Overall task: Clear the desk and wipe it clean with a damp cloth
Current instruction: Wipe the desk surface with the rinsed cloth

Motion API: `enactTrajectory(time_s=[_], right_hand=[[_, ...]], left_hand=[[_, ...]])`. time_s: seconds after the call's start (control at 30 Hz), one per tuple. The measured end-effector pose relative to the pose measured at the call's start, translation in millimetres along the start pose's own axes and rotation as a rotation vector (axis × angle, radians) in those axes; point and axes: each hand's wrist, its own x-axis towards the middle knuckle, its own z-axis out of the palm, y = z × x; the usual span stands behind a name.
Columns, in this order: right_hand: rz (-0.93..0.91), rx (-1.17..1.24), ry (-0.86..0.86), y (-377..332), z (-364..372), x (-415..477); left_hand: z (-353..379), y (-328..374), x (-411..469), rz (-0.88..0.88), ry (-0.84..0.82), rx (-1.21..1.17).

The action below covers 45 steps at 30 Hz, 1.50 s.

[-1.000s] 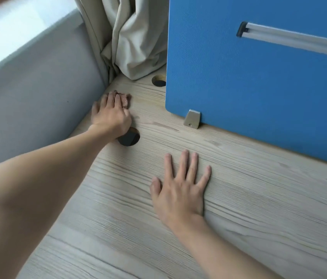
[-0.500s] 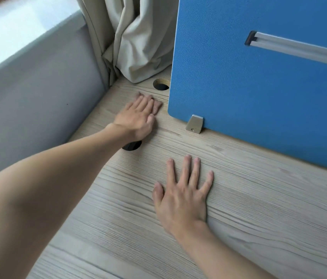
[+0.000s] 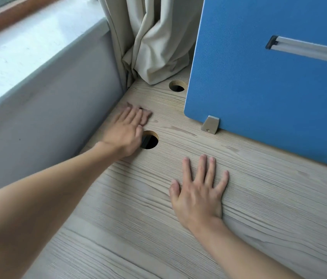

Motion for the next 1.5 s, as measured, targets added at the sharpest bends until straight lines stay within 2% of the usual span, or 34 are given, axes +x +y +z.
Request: enactTrajectory(time_s=[0.1,0.27,0.47,0.63,0.83,0.97,1.03,1.13,1.2,1.33,1.5], right_hand=[[-0.007,-0.013,-0.008,-1.1,-1.4,-1.9],[-0.011,-0.028,-0.036,0.0,-1.1,-0.3],[0.004,-0.026,-0.058,-1.1,-4.0,-0.6],[-0.002,-0.028,-0.058,-0.7,-3.7,-0.7],[-0.001,-0.016,-0.041,-1.1,-2.6,0.4],[-0.008,-0.006,-0.04,-0.3,-2.6,0.2],[-0.001,-0.007,-0.044,-0.5,-1.7,-0.1],[0.006,-0.007,-0.051,-0.5,-3.3,0.5],[0.001,-0.019,-0.062,-1.1,-3.3,-0.2],[0.006,-0.034,-0.066,-1.0,-2.4,1.4],[0.011,-0.042,-0.066,-2.7,-2.2,0.4]], left_hand=[[2.9,-7.0,-12.2,0.099,-0.027,-0.033],[4.0,-7.6,-2.5,-0.169,0.027,-0.021],[12.4,-3.7,-38.6,0.1,-0.024,-0.041],[8.3,-19.7,-15.6,-0.194,0.021,-0.055],[7.7,-23.6,-40.1,-0.138,0.01,-0.054],[7.6,-23.4,-41.6,-0.233,0.034,-0.055],[9.3,-11.3,-51.4,-0.158,0.039,-0.022],[16.0,1.1,-76.8,0.051,-0.003,-0.004],[15.3,1.0,-77.4,0.042,-0.032,-0.053],[12.6,20.3,-71.6,-0.109,-0.001,-0.033],[17.0,53.4,-108.8,0.111,-0.053,-0.032]])
